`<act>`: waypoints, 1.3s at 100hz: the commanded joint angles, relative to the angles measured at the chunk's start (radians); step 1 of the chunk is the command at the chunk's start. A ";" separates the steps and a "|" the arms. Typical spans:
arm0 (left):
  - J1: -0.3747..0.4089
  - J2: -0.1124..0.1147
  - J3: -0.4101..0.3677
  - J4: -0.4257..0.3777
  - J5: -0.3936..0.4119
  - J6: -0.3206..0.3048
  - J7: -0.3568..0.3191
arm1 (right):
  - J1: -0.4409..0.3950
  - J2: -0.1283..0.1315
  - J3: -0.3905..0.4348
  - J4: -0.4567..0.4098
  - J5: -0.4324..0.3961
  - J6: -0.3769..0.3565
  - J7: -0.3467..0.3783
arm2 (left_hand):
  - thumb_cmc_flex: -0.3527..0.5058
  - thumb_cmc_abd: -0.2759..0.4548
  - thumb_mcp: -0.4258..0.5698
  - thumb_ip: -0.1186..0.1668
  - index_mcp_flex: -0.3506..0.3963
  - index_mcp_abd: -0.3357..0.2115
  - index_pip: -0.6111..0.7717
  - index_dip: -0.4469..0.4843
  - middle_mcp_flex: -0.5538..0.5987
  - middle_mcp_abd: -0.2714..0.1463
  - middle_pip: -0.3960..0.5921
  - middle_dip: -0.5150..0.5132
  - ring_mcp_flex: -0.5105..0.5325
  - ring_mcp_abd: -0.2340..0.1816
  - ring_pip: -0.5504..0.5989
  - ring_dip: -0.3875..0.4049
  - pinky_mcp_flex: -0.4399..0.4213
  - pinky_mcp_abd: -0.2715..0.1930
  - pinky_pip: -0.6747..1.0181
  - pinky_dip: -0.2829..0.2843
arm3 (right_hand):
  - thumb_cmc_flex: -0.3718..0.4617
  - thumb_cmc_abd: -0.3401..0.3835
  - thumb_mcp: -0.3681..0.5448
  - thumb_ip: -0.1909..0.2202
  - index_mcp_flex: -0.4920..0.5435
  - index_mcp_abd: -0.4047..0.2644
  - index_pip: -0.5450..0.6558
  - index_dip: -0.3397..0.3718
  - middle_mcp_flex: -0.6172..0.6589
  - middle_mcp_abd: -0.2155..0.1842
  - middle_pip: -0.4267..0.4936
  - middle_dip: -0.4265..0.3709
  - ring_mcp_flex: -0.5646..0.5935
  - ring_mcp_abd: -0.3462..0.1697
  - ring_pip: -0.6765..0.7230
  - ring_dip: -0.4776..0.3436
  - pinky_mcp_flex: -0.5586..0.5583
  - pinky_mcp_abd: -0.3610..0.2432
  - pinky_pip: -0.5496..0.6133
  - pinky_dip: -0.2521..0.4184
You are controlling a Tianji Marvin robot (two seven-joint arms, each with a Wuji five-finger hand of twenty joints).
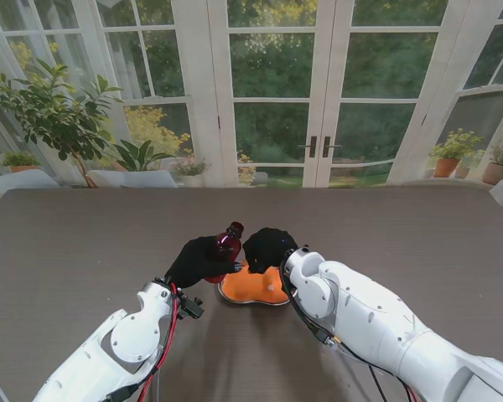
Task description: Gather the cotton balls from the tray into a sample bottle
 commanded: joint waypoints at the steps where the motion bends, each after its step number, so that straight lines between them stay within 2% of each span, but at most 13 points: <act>1: -0.001 -0.003 0.000 0.000 -0.004 0.003 -0.019 | -0.008 0.013 0.016 -0.030 -0.002 0.012 0.021 | 0.133 0.294 0.168 0.016 0.170 -0.150 0.072 0.013 0.062 -0.050 -0.001 0.006 0.022 0.054 0.005 -0.001 -0.040 -0.023 -0.023 -0.001 | 0.025 0.005 0.011 0.015 0.027 0.018 0.031 0.011 0.055 0.000 0.009 0.016 0.036 -0.013 0.040 0.022 0.021 0.020 0.068 0.005; 30: -0.003 -0.003 0.001 0.004 -0.005 0.006 -0.018 | -0.069 0.065 0.138 -0.190 -0.022 0.077 0.092 | 0.132 0.295 0.167 0.016 0.170 -0.151 0.072 0.014 0.063 -0.052 -0.001 0.006 0.023 0.051 0.006 -0.001 -0.040 -0.023 -0.023 -0.001 | 0.029 0.012 0.003 0.019 0.025 0.020 0.029 0.013 0.053 0.005 0.009 0.017 0.036 -0.010 0.038 0.021 0.021 0.021 0.068 0.006; 59: -0.008 -0.004 0.005 0.013 -0.010 0.010 -0.022 | -0.140 0.099 0.260 -0.347 -0.044 0.138 0.149 | 0.132 0.295 0.167 0.016 0.171 -0.150 0.071 0.013 0.062 -0.051 -0.002 0.005 0.021 0.052 0.005 -0.001 -0.041 -0.022 -0.024 -0.001 | 0.036 0.020 -0.006 0.024 0.022 0.033 0.028 0.018 0.049 0.012 0.008 0.019 0.036 0.000 0.039 0.021 0.015 0.025 0.070 0.010; 93: -0.011 -0.004 0.011 0.018 -0.019 0.014 -0.032 | -0.195 0.111 0.346 -0.473 -0.054 0.184 0.165 | 0.134 0.294 0.167 0.017 0.170 -0.151 0.071 0.013 0.062 -0.051 -0.003 0.004 0.020 0.052 0.004 -0.002 -0.041 -0.022 -0.024 -0.001 | 0.038 0.029 -0.015 0.028 0.021 0.034 0.025 0.023 0.048 0.015 0.007 0.022 0.035 -0.003 0.036 0.020 0.013 0.028 0.069 0.011; 130: -0.030 -0.007 0.038 0.038 -0.034 0.008 -0.040 | -0.232 0.112 0.398 -0.568 -0.071 0.205 0.146 | 0.135 0.295 0.166 0.017 0.169 -0.150 0.071 0.013 0.061 -0.051 -0.004 0.003 0.019 0.050 0.004 -0.003 -0.041 -0.022 -0.024 -0.001 | 0.040 0.031 -0.018 0.030 0.020 0.036 0.024 0.026 0.047 0.015 0.005 0.024 0.035 0.001 0.036 0.020 0.012 0.029 0.069 0.012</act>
